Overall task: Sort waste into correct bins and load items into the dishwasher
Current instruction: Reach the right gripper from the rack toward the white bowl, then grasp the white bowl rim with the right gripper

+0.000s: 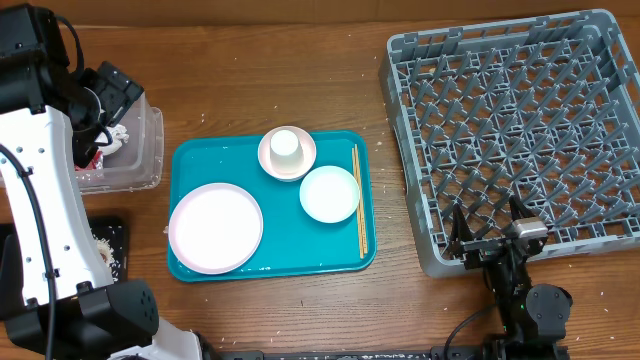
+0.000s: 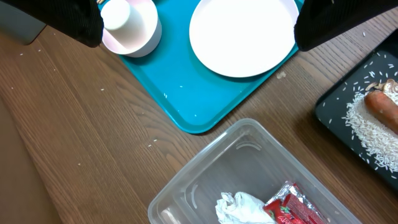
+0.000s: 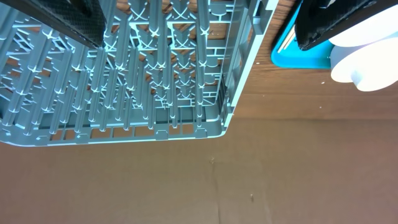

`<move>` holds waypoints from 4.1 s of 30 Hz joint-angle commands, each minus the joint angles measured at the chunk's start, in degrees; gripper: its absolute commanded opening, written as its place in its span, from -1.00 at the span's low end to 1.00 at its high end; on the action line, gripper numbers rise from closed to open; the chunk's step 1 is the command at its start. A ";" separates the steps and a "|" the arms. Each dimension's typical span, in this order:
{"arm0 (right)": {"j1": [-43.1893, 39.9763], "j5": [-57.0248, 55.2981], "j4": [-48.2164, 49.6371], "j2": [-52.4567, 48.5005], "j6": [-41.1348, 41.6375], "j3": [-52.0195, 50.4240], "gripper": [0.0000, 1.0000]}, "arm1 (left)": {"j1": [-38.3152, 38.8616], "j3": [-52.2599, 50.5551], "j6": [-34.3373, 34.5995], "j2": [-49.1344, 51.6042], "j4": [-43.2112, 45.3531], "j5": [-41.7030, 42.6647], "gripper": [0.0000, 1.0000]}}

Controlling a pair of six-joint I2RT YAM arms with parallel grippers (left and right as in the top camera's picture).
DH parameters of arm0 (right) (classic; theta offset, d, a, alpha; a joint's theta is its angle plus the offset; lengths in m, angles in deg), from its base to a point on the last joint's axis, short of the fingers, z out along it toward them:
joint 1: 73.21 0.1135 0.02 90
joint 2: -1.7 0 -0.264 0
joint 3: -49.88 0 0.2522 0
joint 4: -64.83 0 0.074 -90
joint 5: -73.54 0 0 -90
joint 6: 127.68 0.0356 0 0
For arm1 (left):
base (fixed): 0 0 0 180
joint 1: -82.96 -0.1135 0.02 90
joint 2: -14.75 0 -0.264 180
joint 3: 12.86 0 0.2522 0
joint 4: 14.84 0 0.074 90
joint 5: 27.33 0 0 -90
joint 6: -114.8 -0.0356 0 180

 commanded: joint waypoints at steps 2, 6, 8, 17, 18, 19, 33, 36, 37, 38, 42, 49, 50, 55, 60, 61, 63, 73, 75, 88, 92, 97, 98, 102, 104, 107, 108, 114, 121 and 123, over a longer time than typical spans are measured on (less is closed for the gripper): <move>-0.15 -0.48 2.03 0.63 -0.24 -0.59 1.00 | 0.00 0.37 -1.07 0.22 -0.17 0.42 1.00; -0.15 4.35 7.26 0.63 0.59 -0.59 1.00 | 0.00 0.37 -1.07 0.22 -0.17 0.44 1.00; -0.15 14.49 12.52 0.63 4.52 -0.59 1.00 | 0.00 0.37 -1.05 0.22 -0.17 0.44 1.00; -0.15 41.92 19.47 0.63 8.39 -0.59 1.00 | 0.00 0.37 -1.07 0.22 -0.17 0.44 1.00; -0.15 43.15 20.33 0.63 8.39 -0.59 1.00 | 0.00 0.37 -1.07 0.22 -0.17 0.44 1.00; -0.15 44.17 21.09 0.63 8.39 -0.59 1.00 | 0.00 0.37 -1.07 0.22 -0.17 0.44 1.00; -0.15 32.96 23.47 0.63 22.23 -0.17 1.00 | 0.00 0.37 -1.07 0.22 -0.17 0.44 1.00; -0.15 32.22 22.69 0.61 23.63 1.55 1.00 | 0.00 0.37 -1.07 0.22 -0.17 0.44 1.00; -0.15 32.22 22.10 0.61 23.69 2.21 1.00 | 0.00 0.37 -1.07 0.22 -0.17 0.44 1.00; -0.15 32.22 20.87 0.61 23.71 3.37 1.00 | 0.00 0.37 -1.07 0.22 -0.17 0.44 1.00; -0.15 31.74 14.43 -1.31 23.65 9.55 1.00 | 0.00 0.37 -1.07 0.22 -0.17 0.44 1.00; -0.15 32.50 8.68 -14.71 23.65 22.21 1.00 | 0.00 0.37 -1.07 0.22 -0.17 0.44 1.00; -0.15 33.22 8.11 -17.77 23.63 24.35 1.00 | 0.00 0.37 -1.05 0.22 -0.17 0.44 1.00; 0.11 40.83 5.27 -36.37 23.39 37.29 1.00 | 0.00 0.37 -1.07 0.22 -0.17 0.42 1.00; 3.15 43.45 -4.85 -51.30 19.43 49.55 1.00 | 0.00 0.37 -1.07 0.22 -0.17 0.44 0.99; 4.33 43.45 -8.44 -54.14 16.87 52.04 1.00 | 0.00 0.37 -1.07 0.22 -0.17 0.44 1.00; 6.56 43.47 -13.66 -58.31 12.90 55.21 1.00 | 0.00 0.37 -1.05 0.22 -0.17 0.44 1.00; 17.55 40.39 -6.51 -73.99 23.71 56.35 1.00 | 0.00 0.37 -1.05 0.22 -0.17 0.44 1.00; 21.24 31.71 -7.02 -75.65 24.52 56.35 1.00 | 0.00 0.37 -1.05 0.22 -0.17 0.44 1.00; 38.25 -2.19 -30.99 -90.16 24.28 77.07 0.99 | 0.00 0.37 -1.07 0.22 -0.17 0.44 1.00; 40.46 -4.20 -34.97 -95.25 24.33 81.99 1.00 | 0.00 0.37 -1.05 0.22 -0.17 0.44 1.00; 40.87 -3.89 -36.28 -100.91 26.64 83.23 0.94 | 0.00 0.37 -1.05 0.22 -0.17 0.44 1.00; 40.89 -3.89 -36.83 -102.03 26.67 83.23 0.88 | 0.00 0.37 -1.07 0.22 -0.17 0.44 1.00; 41.57 -3.15 -38.34 -105.44 26.88 83.23 0.73 | 0.00 0.37 -1.07 0.22 -0.17 0.42 1.00; 42.51 -3.15 -38.93 -106.27 26.86 83.23 0.66 | 0.00 0.37 -1.07 0.22 -0.17 0.42 1.00; 44.30 -3.45 -40.00 -106.60 26.82 83.23 0.60 | 0.00 0.37 -1.05 0.22 -0.17 0.42 0.99; 45.00 -4.31 -40.89 -106.62 26.82 83.21 0.60 | 0.00 0.37 -1.07 0.22 -0.17 0.44 1.00; 47.25 -9.97 -42.82 -106.71 26.84 81.35 0.55 | 0.00 0.37 -1.07 0.22 -0.17 0.42 1.00; 47.25 -10.01 -40.72 -107.86 26.82 79.89 0.40 | 0.00 0.37 -1.07 0.22 -0.17 0.44 1.00; 47.25 -9.99 -40.22 -109.24 26.25 79.89 0.37 | 0.00 0.37 -1.05 0.22 -0.17 0.44 1.00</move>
